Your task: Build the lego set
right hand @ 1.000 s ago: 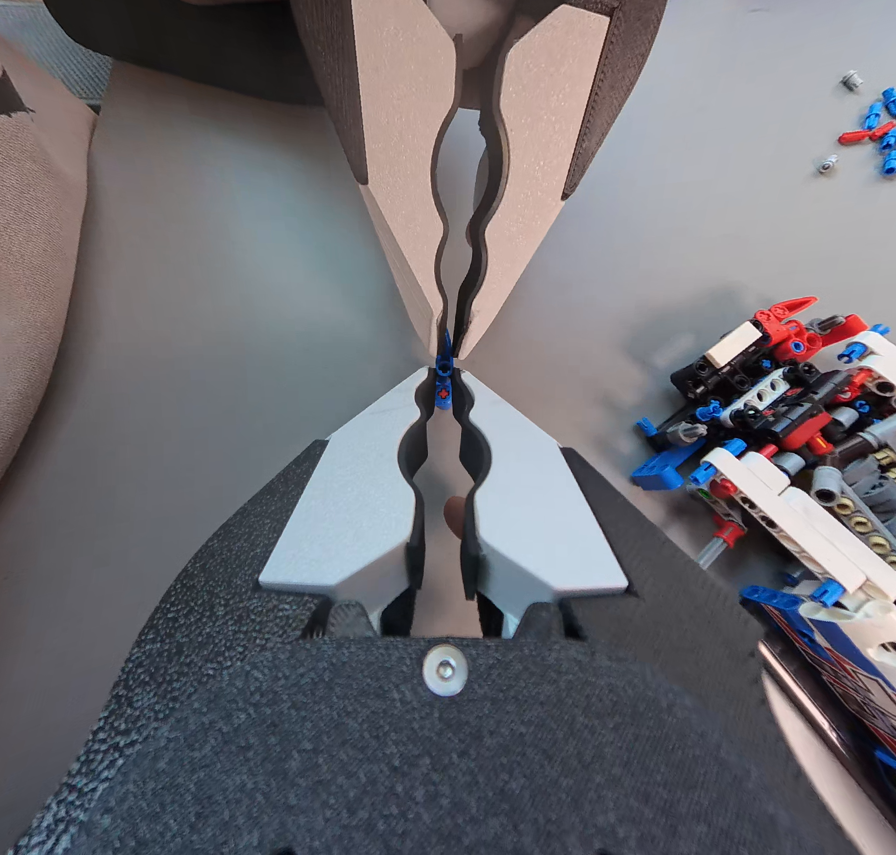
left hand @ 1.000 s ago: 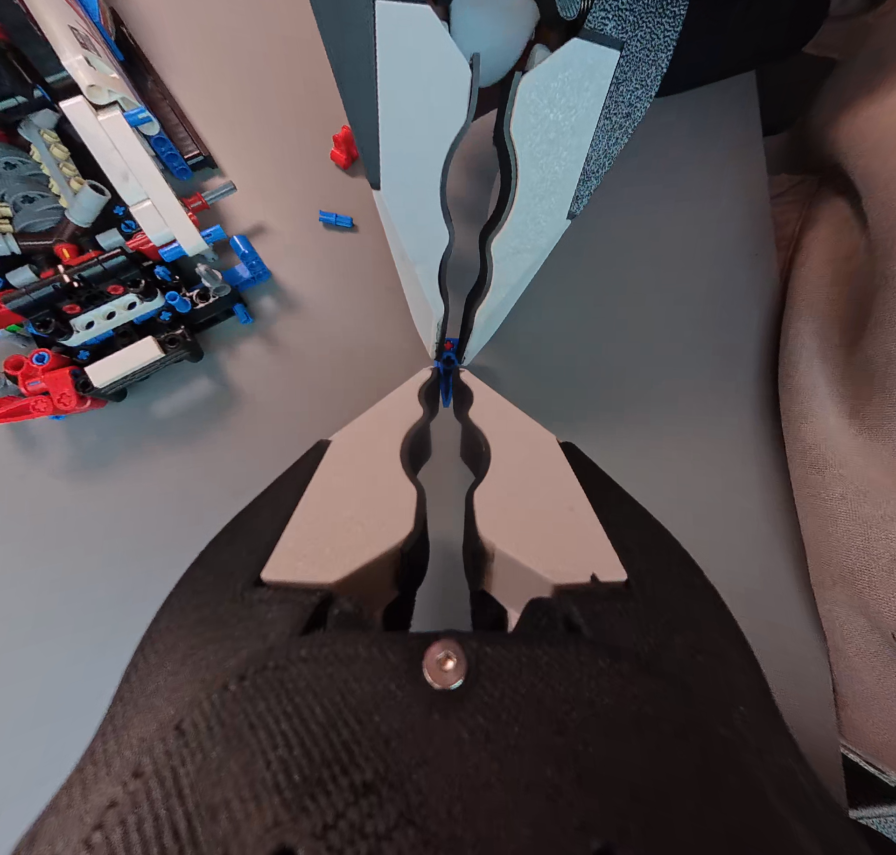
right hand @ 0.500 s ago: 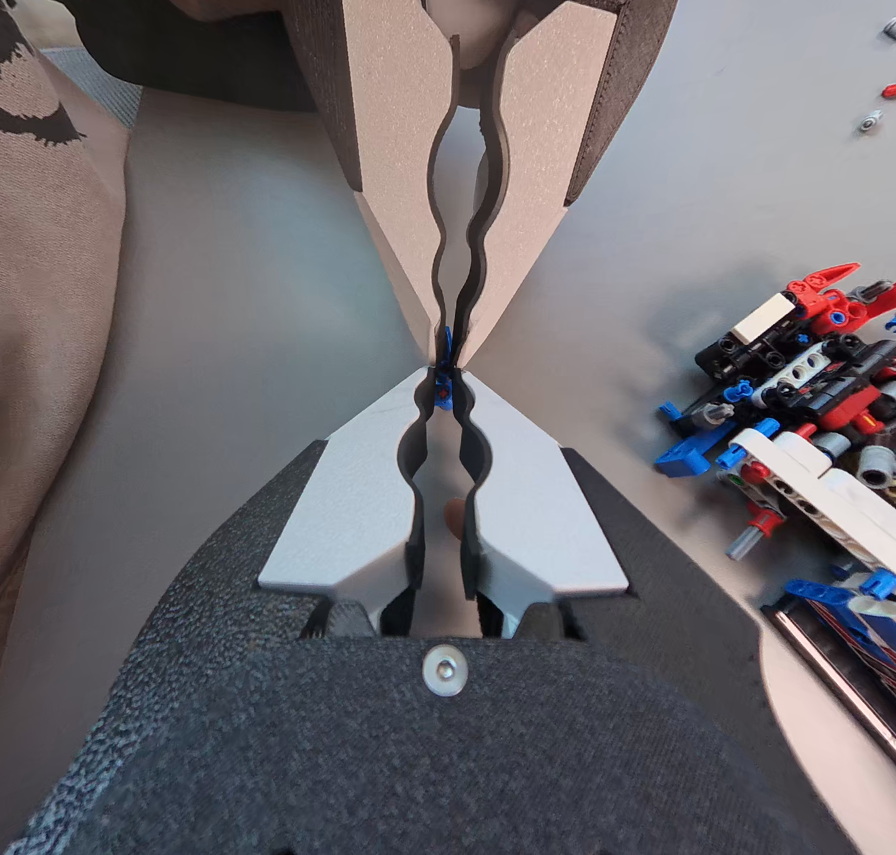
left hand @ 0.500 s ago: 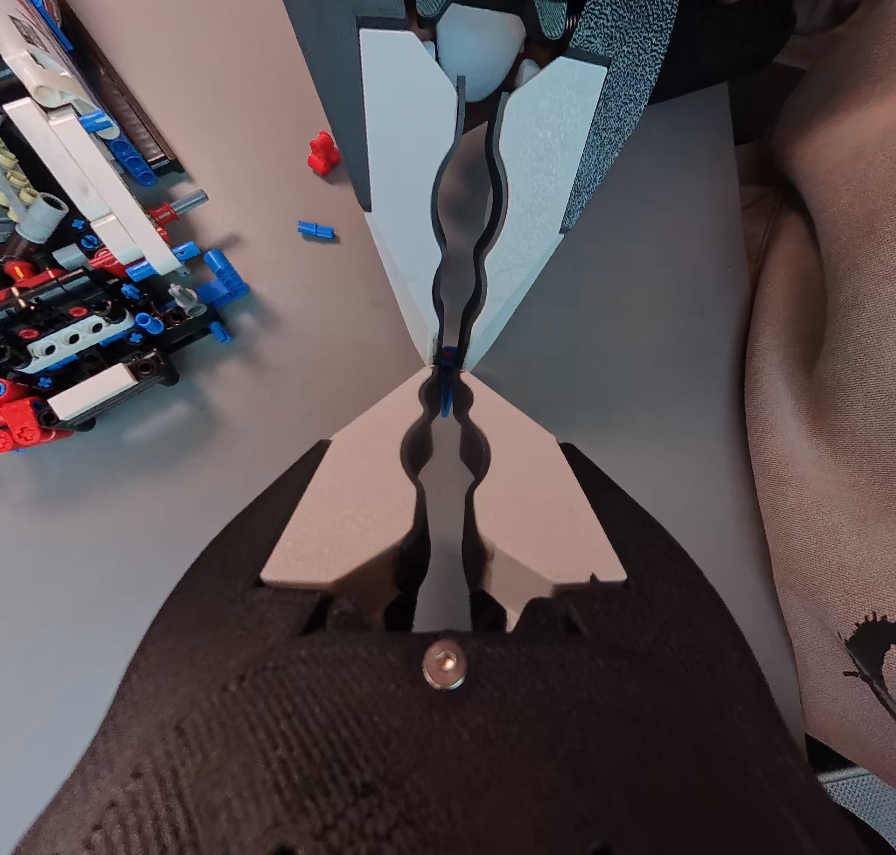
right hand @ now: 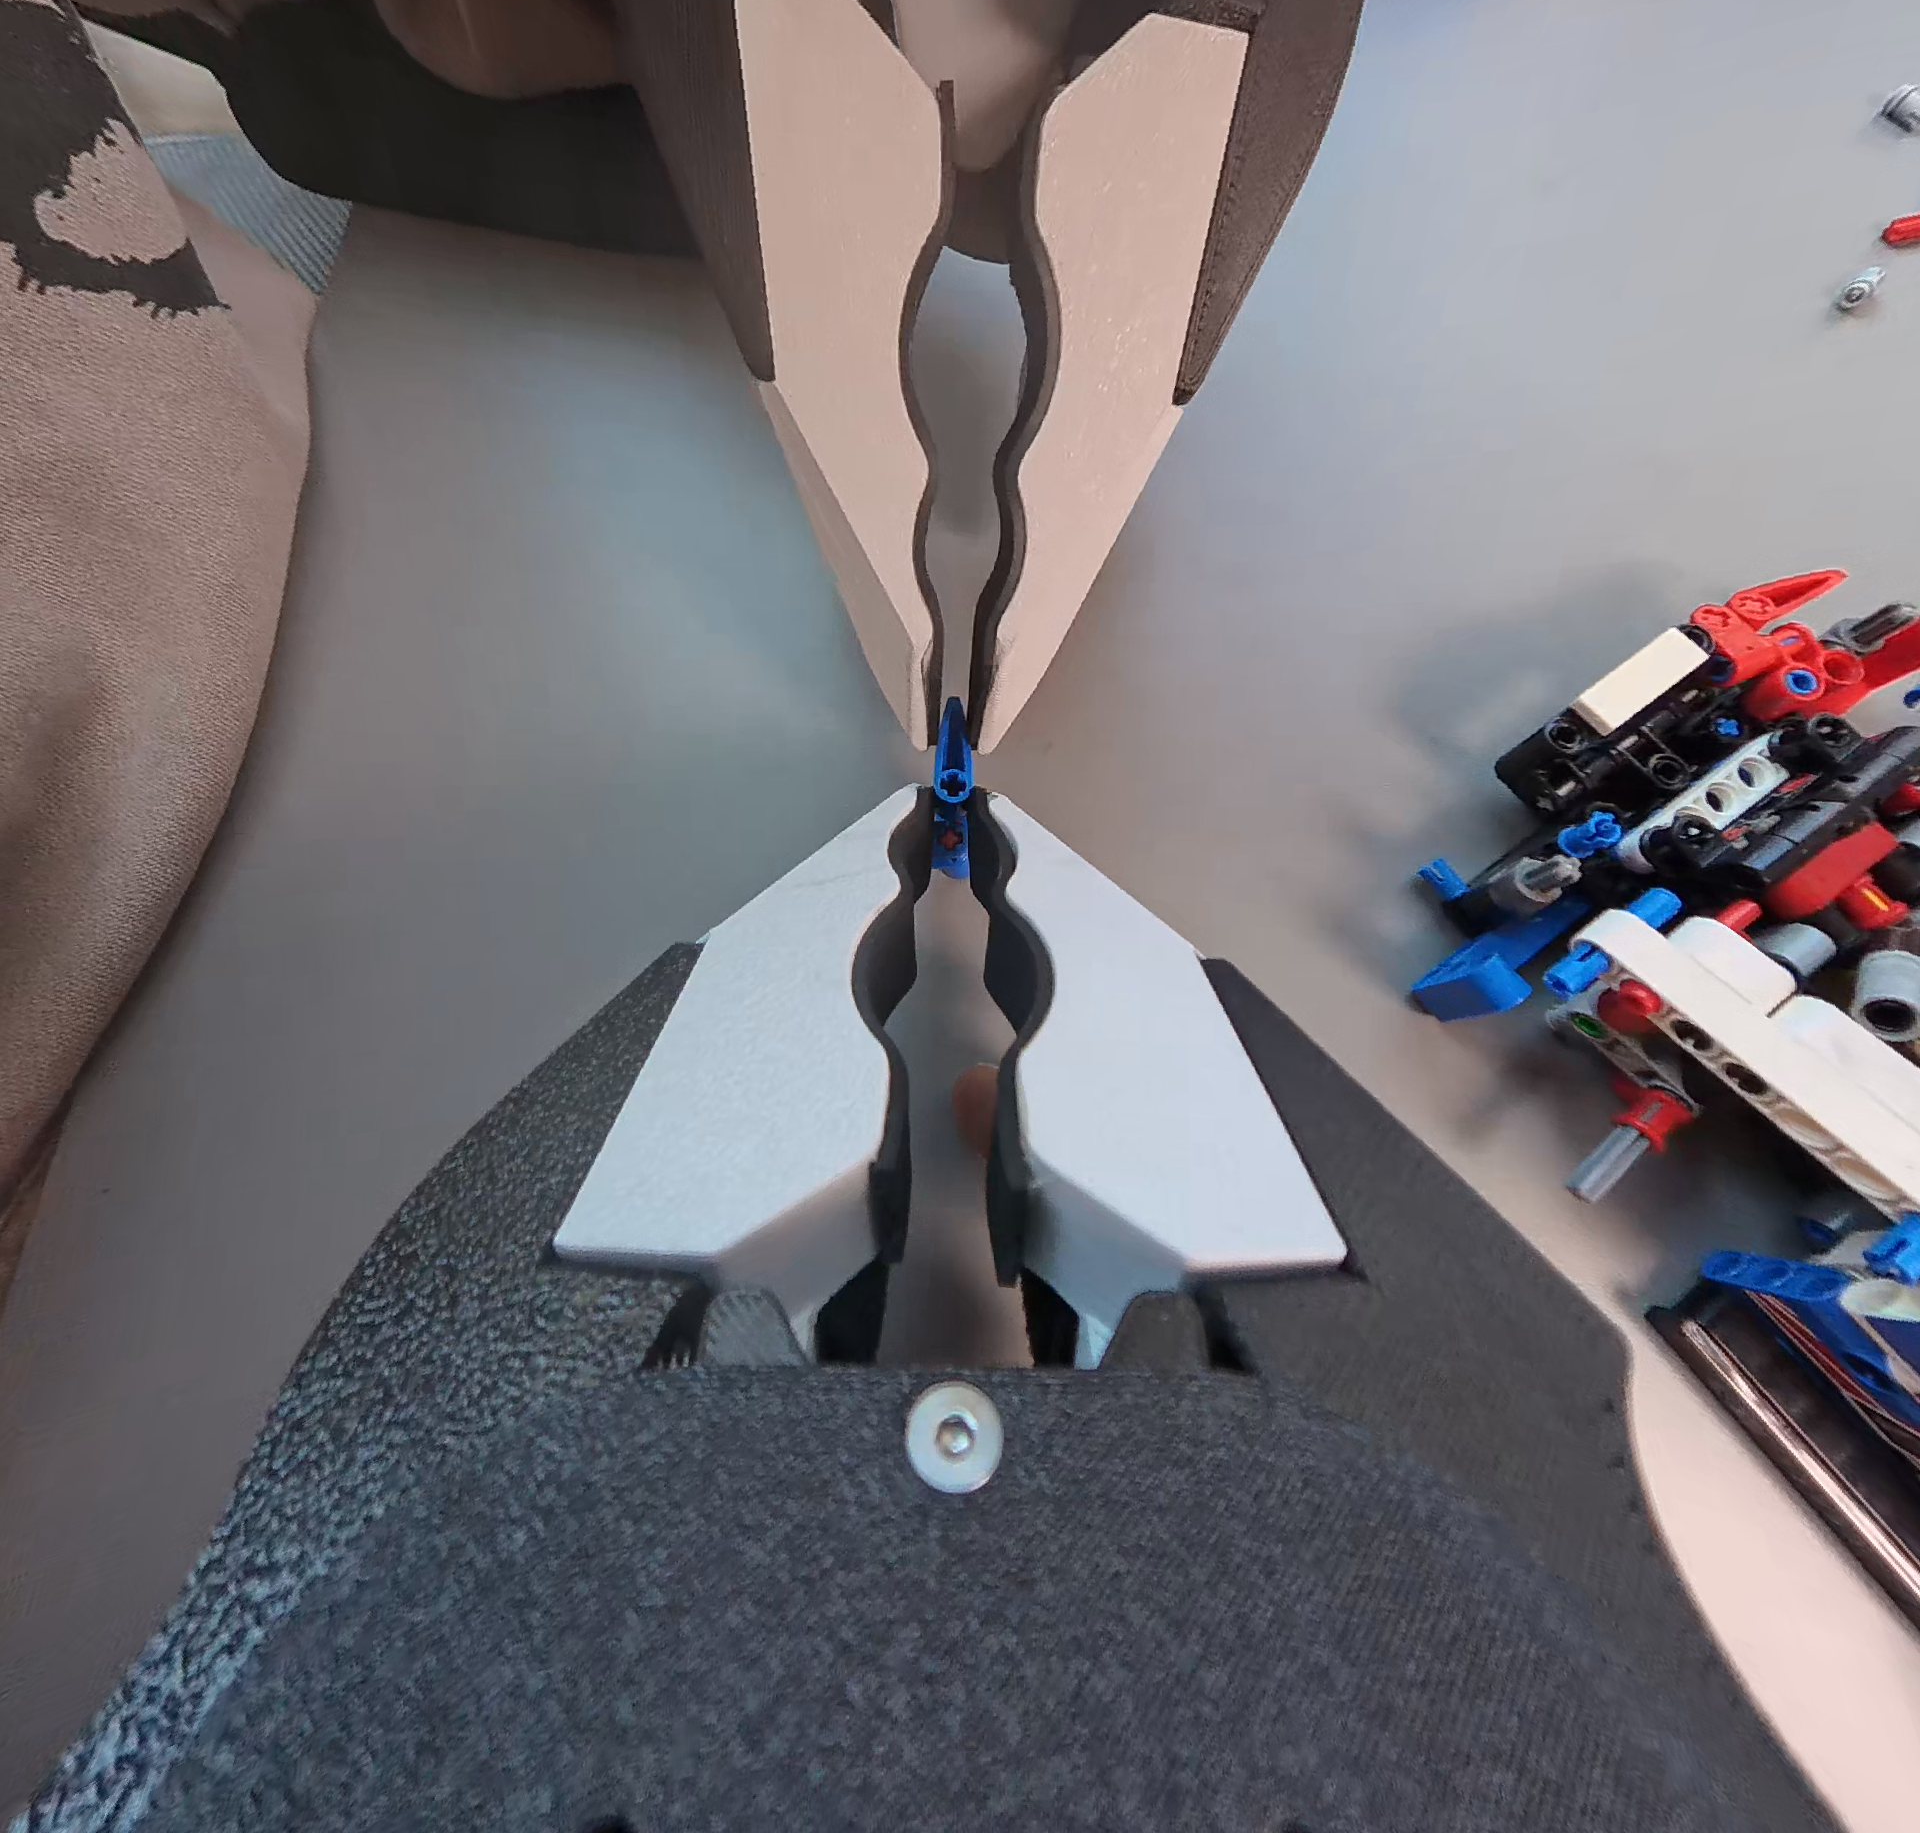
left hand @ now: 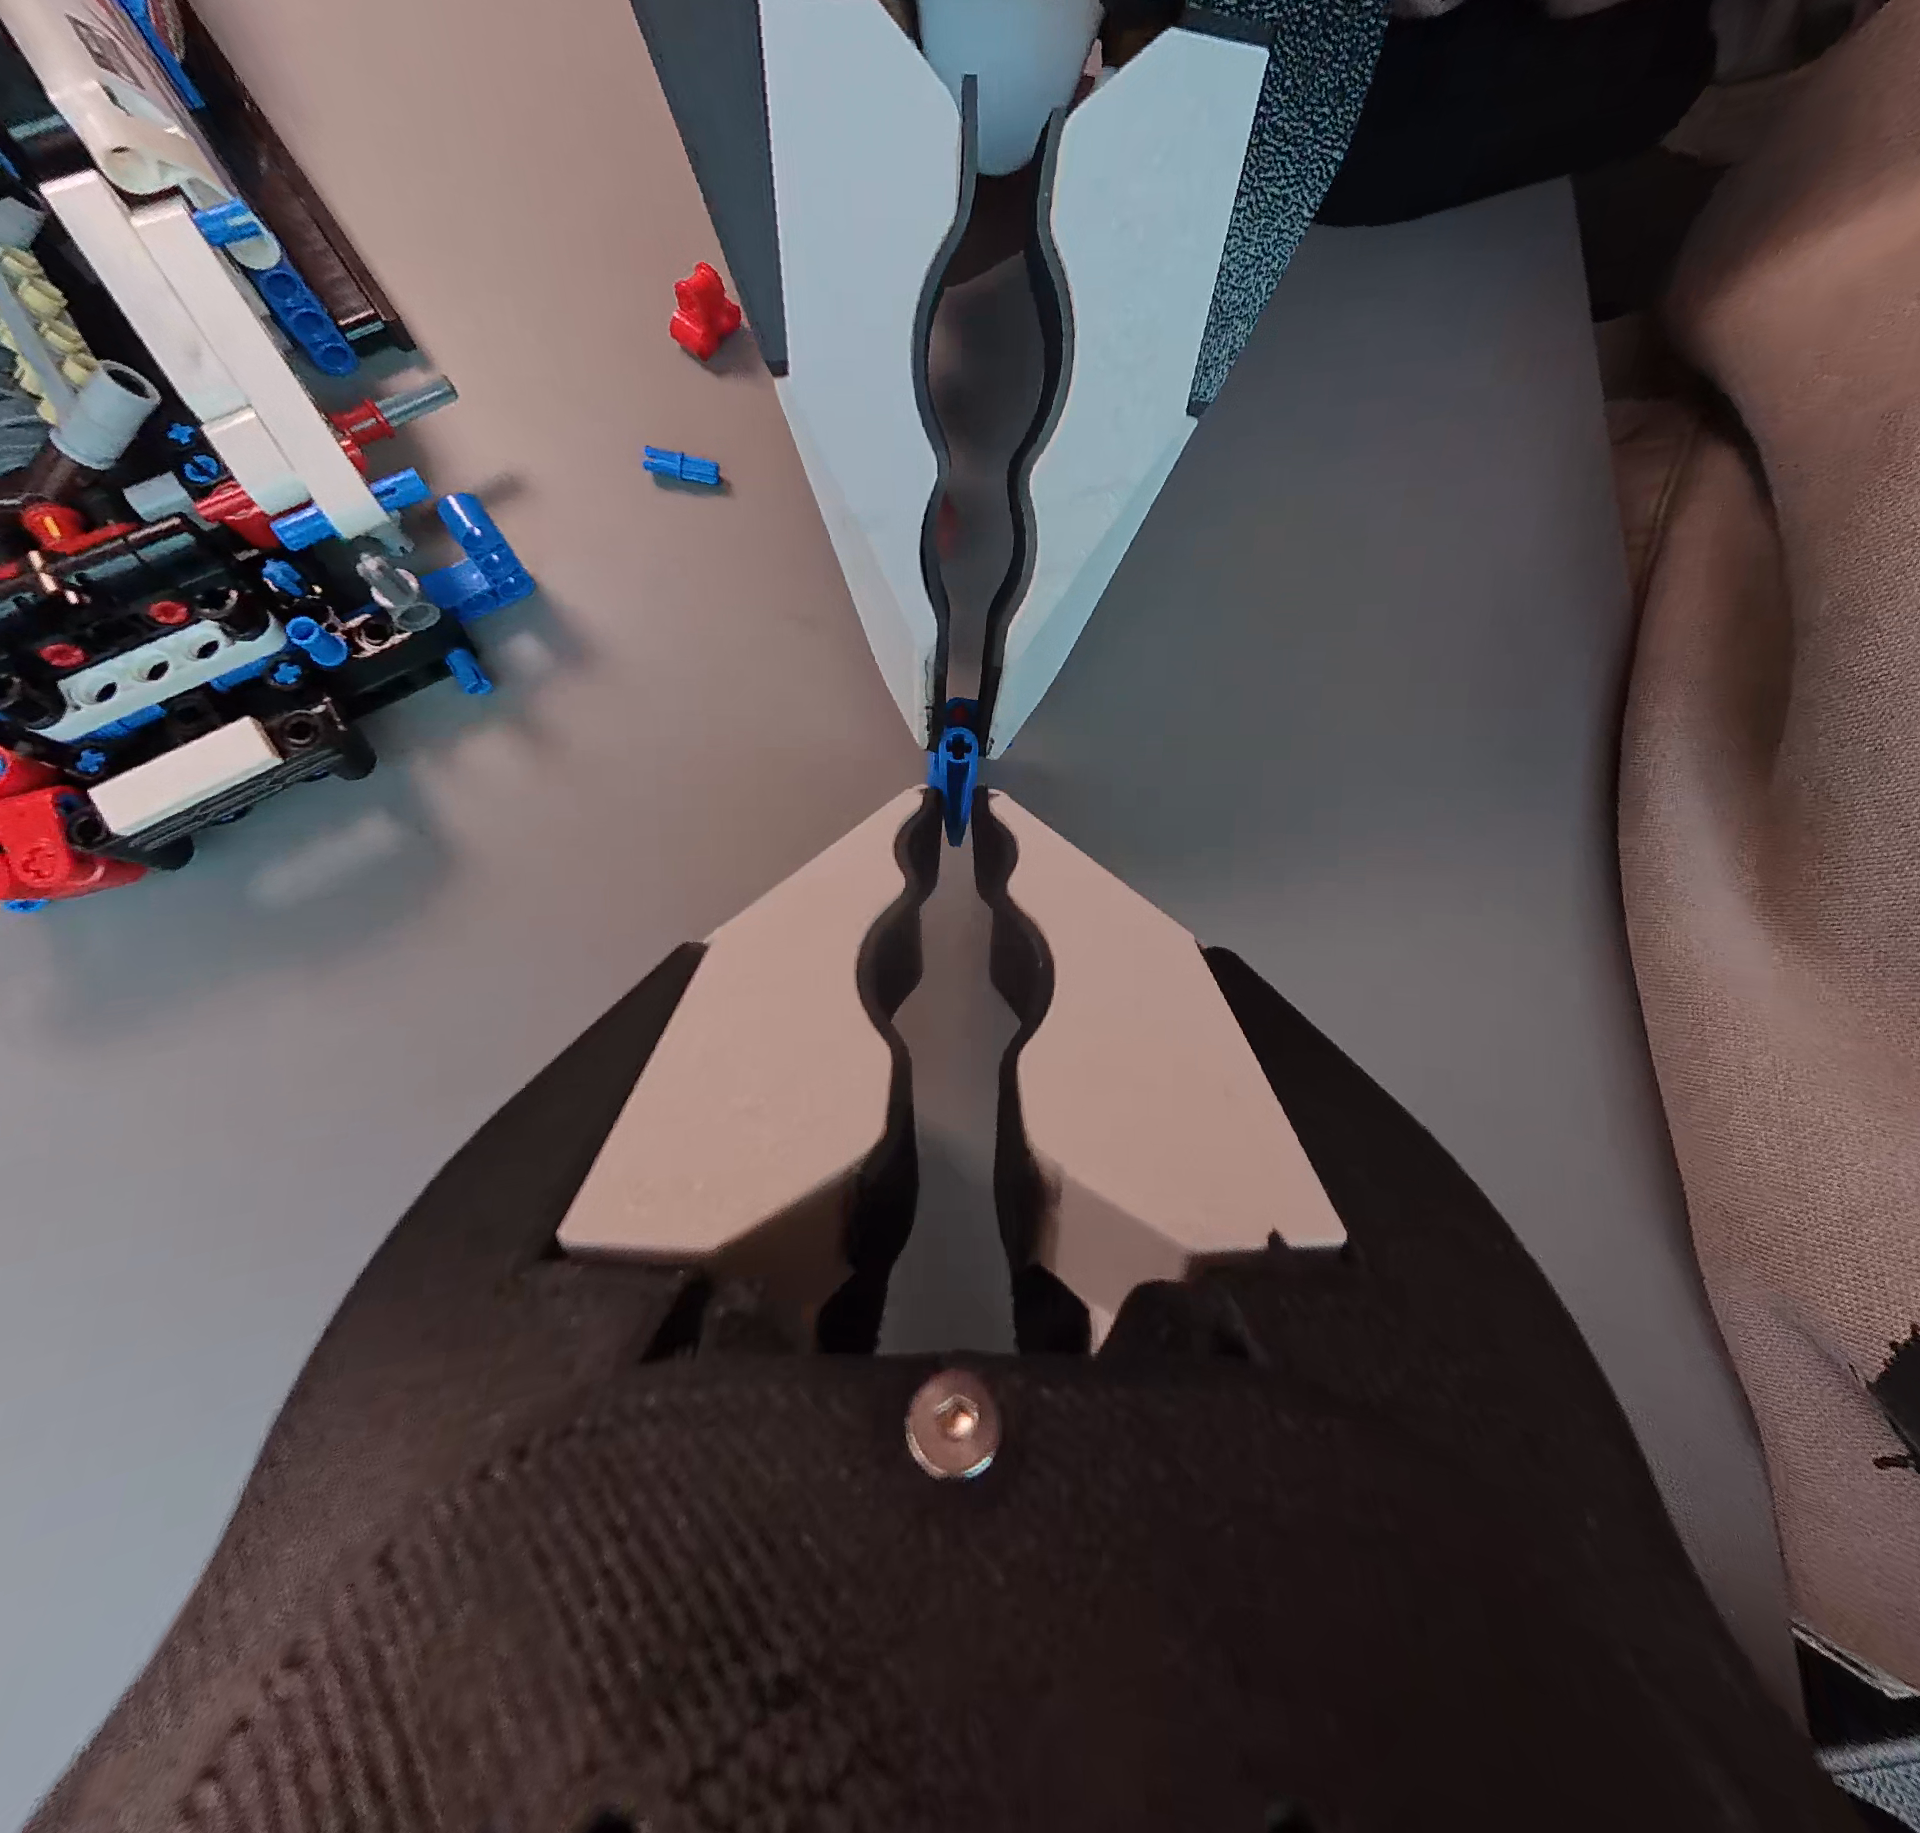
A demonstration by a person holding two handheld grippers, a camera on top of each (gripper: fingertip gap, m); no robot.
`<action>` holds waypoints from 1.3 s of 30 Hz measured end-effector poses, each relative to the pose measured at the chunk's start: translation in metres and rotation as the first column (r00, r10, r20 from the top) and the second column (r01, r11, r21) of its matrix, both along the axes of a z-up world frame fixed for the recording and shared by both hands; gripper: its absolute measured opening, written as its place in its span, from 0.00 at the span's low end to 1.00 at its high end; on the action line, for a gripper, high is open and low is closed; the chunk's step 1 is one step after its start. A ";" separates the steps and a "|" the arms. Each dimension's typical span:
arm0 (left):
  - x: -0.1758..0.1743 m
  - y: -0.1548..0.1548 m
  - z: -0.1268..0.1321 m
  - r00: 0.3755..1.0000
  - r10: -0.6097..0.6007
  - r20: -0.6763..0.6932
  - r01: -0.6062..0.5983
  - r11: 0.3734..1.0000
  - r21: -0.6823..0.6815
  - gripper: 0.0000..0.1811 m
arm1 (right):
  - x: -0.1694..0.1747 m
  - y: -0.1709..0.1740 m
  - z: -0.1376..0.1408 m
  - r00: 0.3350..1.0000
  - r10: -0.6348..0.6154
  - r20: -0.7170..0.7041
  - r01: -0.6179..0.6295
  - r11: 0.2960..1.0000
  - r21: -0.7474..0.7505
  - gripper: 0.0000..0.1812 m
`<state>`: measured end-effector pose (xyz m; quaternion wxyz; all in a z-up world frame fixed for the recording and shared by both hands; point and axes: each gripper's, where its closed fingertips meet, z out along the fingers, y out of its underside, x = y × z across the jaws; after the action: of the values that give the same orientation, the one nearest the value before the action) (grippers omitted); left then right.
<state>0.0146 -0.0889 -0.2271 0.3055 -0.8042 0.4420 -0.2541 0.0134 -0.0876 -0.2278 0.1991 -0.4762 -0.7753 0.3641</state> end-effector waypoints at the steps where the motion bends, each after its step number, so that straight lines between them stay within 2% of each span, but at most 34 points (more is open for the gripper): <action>1: 0.001 0.000 0.000 1.000 0.002 0.005 -0.002 1.000 0.000 0.02 | 0.001 0.000 0.000 1.000 0.001 0.001 -0.001 1.000 0.002 0.02; 19: 0.006 -0.001 -0.001 0.998 -0.006 -0.068 0.006 1.000 -0.002 0.01 | 0.005 -0.001 -0.003 0.998 0.030 0.053 -0.034 0.996 0.087 0.02; 34: 0.008 -0.003 -0.002 0.997 -0.009 -0.079 0.007 1.000 -0.022 0.01 | 0.005 -0.003 -0.005 0.999 0.027 0.047 -0.030 0.998 0.055 0.02; 37: 0.013 -0.007 -0.003 0.997 -0.022 -0.076 0.019 0.999 -0.035 0.01 | 0.009 -0.002 0.000 0.998 0.060 0.036 -0.064 0.992 0.113 0.09; 39: 0.014 -0.008 -0.002 0.996 -0.022 -0.084 0.019 0.999 -0.037 0.01 | 0.010 -0.001 0.007 0.997 0.078 0.016 -0.080 0.985 0.154 0.10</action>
<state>0.0286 -0.0964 -0.2295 0.2692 -0.8150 0.4581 -0.2312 0.0232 -0.0888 -0.2205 0.2170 -0.4300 -0.8204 0.3080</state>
